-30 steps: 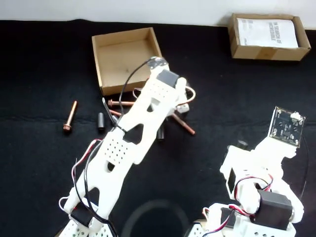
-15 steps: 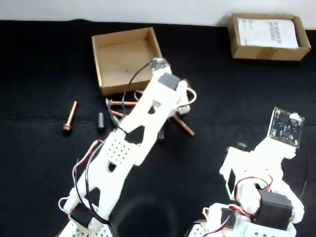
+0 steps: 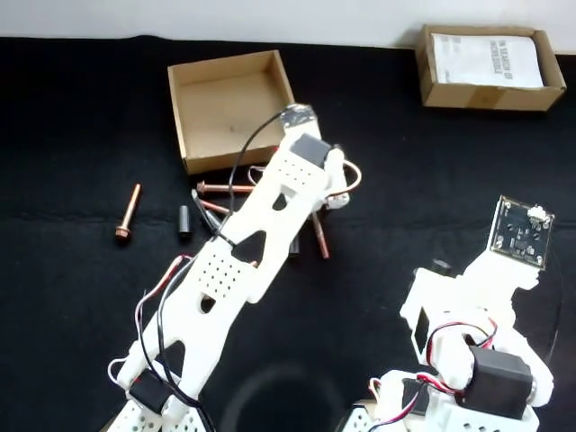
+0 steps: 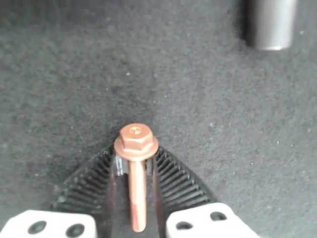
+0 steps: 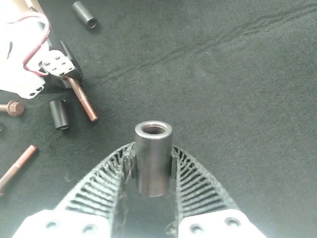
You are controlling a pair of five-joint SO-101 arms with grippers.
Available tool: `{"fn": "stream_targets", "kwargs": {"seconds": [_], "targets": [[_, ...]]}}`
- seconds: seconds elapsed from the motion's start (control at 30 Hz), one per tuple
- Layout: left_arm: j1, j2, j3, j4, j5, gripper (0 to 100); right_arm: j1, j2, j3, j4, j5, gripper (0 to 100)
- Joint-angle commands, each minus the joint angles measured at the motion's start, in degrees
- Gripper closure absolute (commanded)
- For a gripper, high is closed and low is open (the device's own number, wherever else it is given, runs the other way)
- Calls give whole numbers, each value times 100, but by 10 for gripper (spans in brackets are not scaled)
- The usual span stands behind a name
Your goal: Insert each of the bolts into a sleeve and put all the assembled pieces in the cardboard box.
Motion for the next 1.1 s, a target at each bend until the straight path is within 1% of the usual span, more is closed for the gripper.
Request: {"fn": "stream_targets", "kwargs": {"seconds": [0.0, 0.1, 0.13, 0.27, 0.33, 0.4, 0.47, 0.6, 0.8, 0.9, 0.97, 1.07], "targets": [[163, -84, -884, 35, -695, 992, 40, -66, 4, -31, 79, 991], [382, -84, -1912, 334, -1512, 992, 40, -57, 13, -31, 88, 991], [470, -110, -2070, 396, -1864, 992, 40, -48, 13, -31, 88, 991], [822, -813, -1930, 580, -3402, 992, 31, -40, 4, -40, 88, 991], [919, -1112, -1938, 598, -4000, 992, 22, -40, 13, -136, 211, 991], [945, -1411, -1947, 598, -4422, 992, 22, -66, 119, -365, 404, 991], [936, -1727, -1947, 598, -4580, 992, 22, -66, 224, -681, 316, 991], [787, -2360, -1947, 633, -4580, 992, 22, -66, 435, -1455, -193, 991], [259, -3538, -1921, 774, -4580, 992, 22, -75, 479, -2835, -255, 991], [31, -4145, -1886, 800, -4589, 992, 4, -154, 470, -3336, -255, 991], [-22, -4541, -1886, 800, -4589, 992, -242, -382, 523, -3565, -255, 991], [-40, -5112, -1886, 800, -4589, 992, -840, -840, 593, -3618, -281, 991]]}}
